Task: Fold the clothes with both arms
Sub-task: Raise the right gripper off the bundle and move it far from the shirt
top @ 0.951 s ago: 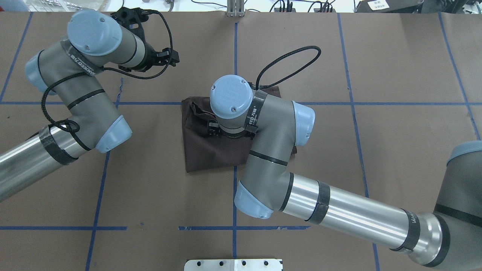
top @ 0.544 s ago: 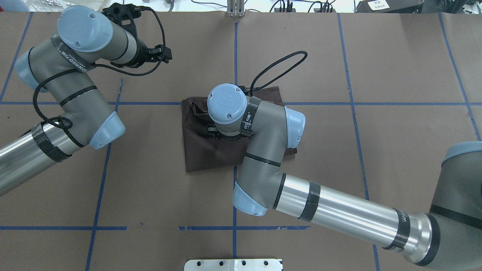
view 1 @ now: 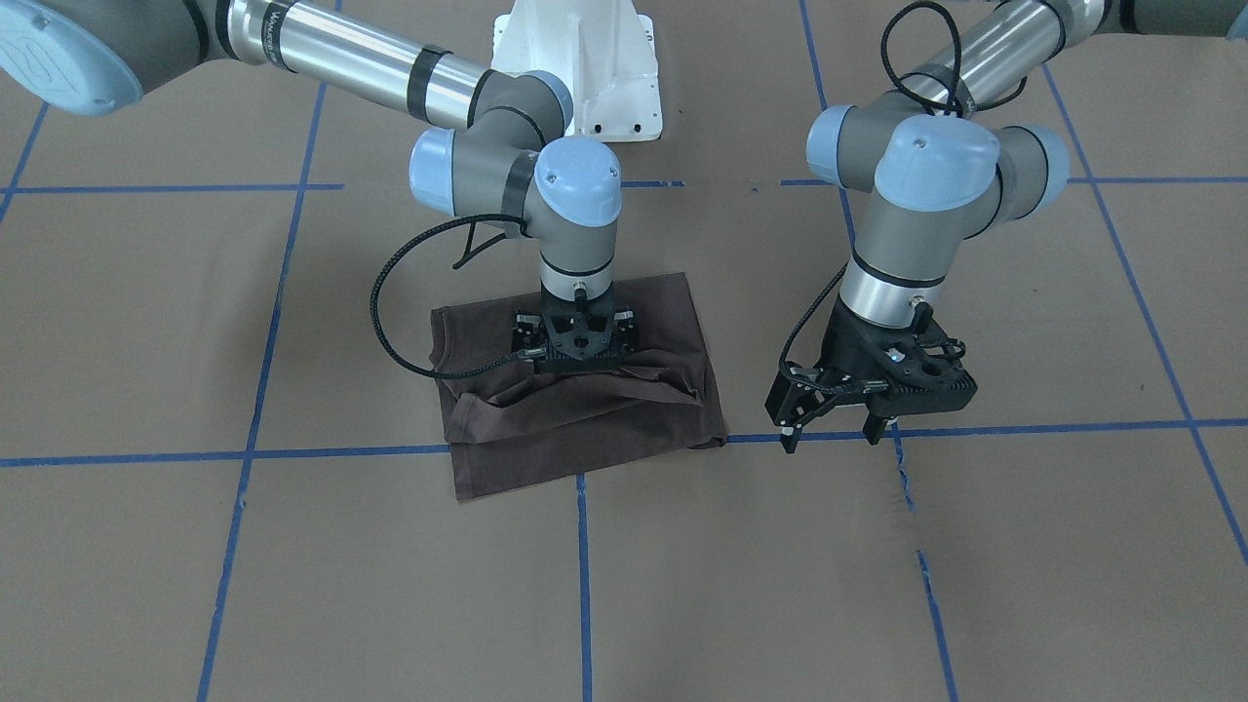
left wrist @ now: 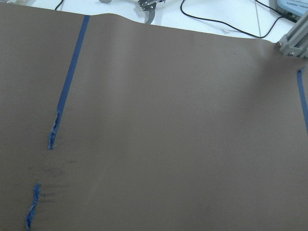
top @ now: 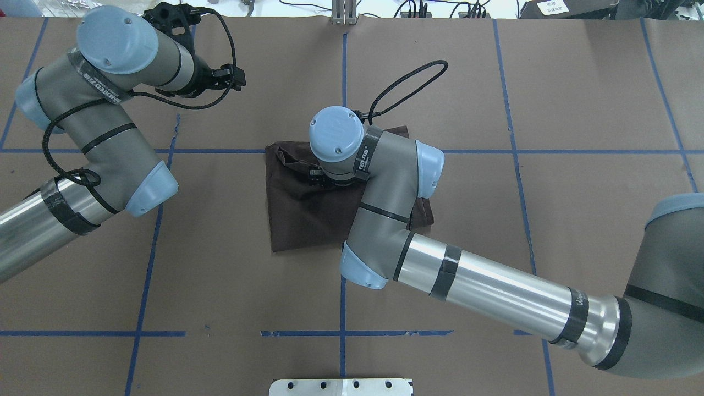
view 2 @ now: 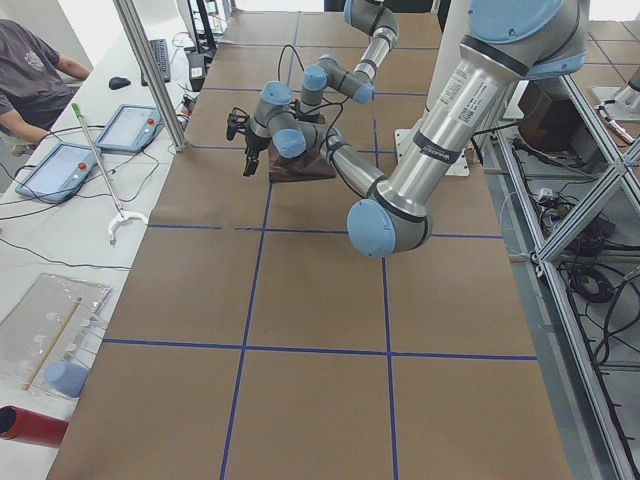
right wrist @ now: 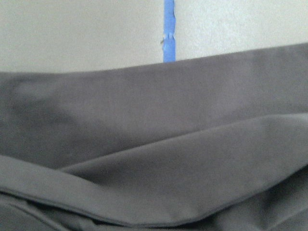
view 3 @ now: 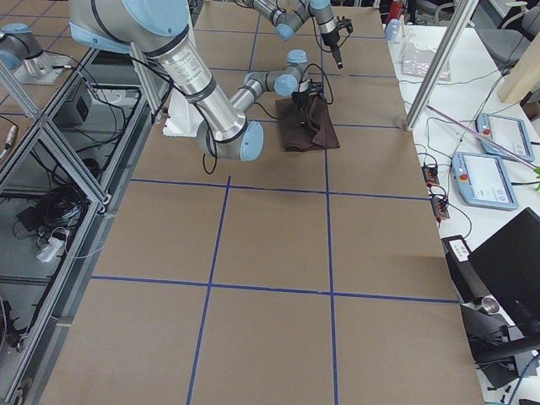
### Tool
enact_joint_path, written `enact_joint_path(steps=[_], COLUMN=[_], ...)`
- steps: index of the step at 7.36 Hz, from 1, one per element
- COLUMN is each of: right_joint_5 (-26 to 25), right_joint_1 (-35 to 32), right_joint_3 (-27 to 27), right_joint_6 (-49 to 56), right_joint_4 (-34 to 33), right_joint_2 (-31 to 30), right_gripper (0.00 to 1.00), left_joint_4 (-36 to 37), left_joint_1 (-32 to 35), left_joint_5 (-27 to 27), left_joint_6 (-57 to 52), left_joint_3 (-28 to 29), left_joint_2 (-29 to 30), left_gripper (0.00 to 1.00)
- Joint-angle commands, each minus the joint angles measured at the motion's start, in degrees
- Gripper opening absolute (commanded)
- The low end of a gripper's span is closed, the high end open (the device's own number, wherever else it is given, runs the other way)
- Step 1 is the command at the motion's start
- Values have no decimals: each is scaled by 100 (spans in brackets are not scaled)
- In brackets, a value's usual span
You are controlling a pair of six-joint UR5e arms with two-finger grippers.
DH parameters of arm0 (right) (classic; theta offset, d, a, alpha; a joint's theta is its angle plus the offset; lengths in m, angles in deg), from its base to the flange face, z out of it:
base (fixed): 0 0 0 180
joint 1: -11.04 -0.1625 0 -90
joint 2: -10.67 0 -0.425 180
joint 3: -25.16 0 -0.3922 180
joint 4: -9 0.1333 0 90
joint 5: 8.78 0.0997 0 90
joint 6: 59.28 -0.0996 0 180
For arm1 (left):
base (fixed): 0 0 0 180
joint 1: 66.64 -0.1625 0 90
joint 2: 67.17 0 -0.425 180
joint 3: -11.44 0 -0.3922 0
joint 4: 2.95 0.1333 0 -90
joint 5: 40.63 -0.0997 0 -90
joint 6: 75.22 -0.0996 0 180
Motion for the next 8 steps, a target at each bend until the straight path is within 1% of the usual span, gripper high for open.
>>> enact_joint_path(steps=[1, 2, 3, 4, 5, 6, 7, 8], right_joint_5=[0, 0, 0, 0, 43, 140, 558, 954], right_joint_1=[-344, -546, -801, -951, -1118, -1293, -1556, -1811], right_joint_3=[978, 1199, 1636, 1797, 1799, 1799, 1790, 1677], right_joint_6=[203, 343, 588, 652, 713, 879, 1072, 1161], right_joint_4=[680, 718, 1023, 1191, 1193, 1193, 1167, 1132], right_joint_2=[350, 447, 622, 650, 676, 676, 668, 615], right_gripper=[100, 100, 100, 100, 100, 100, 100, 100], left_joint_4=[24, 59, 86, 95, 104, 95, 17, -158], left_joint_1=[94, 112, 156, 191, 261, 427, 420, 350], left_joint_5=[235, 254, 263, 263, 333, 560, 588, 580], left_joint_6=[-5, -14, -14, -14, -58, -232, -312, -226], left_joint_3=[-44, -140, -202, -220, -220, -220, -220, -168], left_joint_2=[-2, -19, -45, -46, -46, -46, -159, -151], left_gripper=[100, 100, 100, 100, 100, 100, 100, 100])
